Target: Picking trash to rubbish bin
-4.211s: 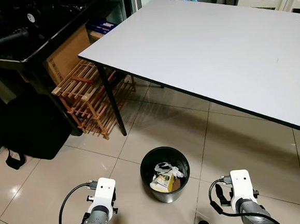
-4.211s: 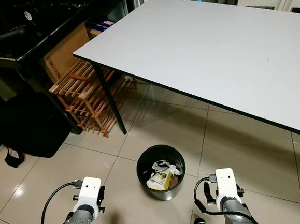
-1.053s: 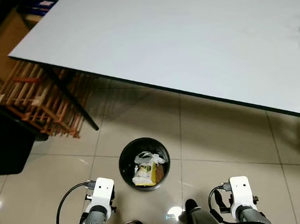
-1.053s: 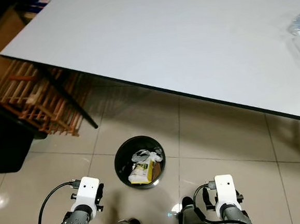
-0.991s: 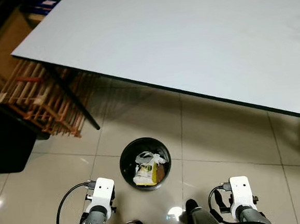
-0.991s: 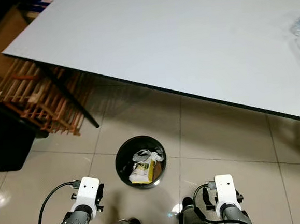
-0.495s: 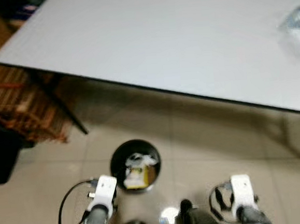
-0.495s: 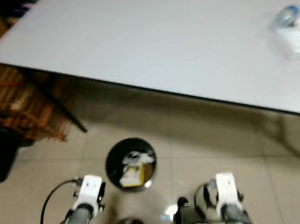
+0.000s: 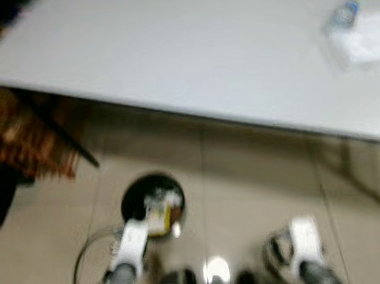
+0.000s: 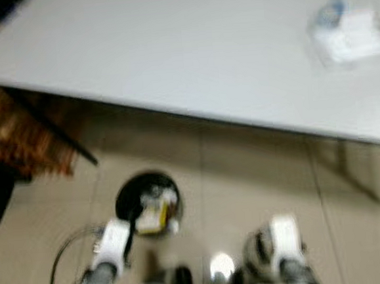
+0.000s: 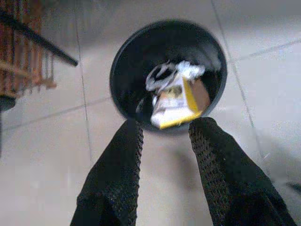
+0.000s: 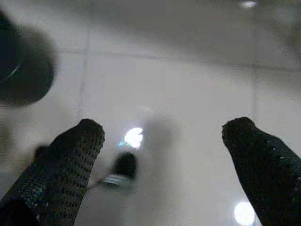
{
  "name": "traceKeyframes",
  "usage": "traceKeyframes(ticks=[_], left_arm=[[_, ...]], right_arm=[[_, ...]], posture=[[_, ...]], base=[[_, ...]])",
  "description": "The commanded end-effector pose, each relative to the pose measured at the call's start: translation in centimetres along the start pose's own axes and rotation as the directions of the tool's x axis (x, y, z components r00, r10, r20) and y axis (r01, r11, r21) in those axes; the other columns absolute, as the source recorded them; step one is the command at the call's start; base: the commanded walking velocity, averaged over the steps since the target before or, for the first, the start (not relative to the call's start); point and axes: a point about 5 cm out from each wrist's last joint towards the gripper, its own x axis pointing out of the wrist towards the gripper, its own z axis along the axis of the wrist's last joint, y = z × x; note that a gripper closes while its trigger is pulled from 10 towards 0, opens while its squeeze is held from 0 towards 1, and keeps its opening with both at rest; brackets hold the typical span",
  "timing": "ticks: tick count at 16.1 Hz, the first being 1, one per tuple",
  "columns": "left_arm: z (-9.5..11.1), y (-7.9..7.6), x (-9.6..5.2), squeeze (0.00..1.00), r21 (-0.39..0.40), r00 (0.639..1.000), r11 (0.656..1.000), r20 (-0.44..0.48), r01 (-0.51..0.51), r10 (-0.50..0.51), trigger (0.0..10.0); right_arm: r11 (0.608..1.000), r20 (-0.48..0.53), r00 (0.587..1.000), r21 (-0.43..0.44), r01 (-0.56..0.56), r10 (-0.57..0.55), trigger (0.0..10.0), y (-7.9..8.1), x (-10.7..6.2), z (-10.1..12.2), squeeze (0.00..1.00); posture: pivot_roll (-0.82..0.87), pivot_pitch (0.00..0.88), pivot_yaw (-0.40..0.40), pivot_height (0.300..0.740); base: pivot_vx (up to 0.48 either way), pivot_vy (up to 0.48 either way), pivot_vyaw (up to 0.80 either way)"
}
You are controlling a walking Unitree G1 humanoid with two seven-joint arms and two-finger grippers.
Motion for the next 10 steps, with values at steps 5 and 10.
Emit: traceKeyframes(ticks=[5, 10], left_arm=[[-0.76, -0.32, -0.31, 0.0, -0.001, 0.999, 1.0, -0.035, 0.008, -0.008, 10.0], [-0.65, -0.38, -0.26, 0.0, 0.002, 0.999, 1.0, -0.032, 0.012, -0.012, 10.0]], right_arm=[[1.0, -0.04, 0.999, 0.008, 0.01, -0.009, 10.0, -0.52, -0.31, -0.89, 0.0], [1.0, -0.037, 0.999, -0.002, 0.01, -0.01, 10.0, -0.43, -0.3, -0.85, 0.0]], posture=[[0.03, 0.227, 0.115, 0.74], [0.03, 0.227, 0.117, 0.74]], base=[[0.0, -0.349, -0.32], [0.0, -0.329, -0.16]])
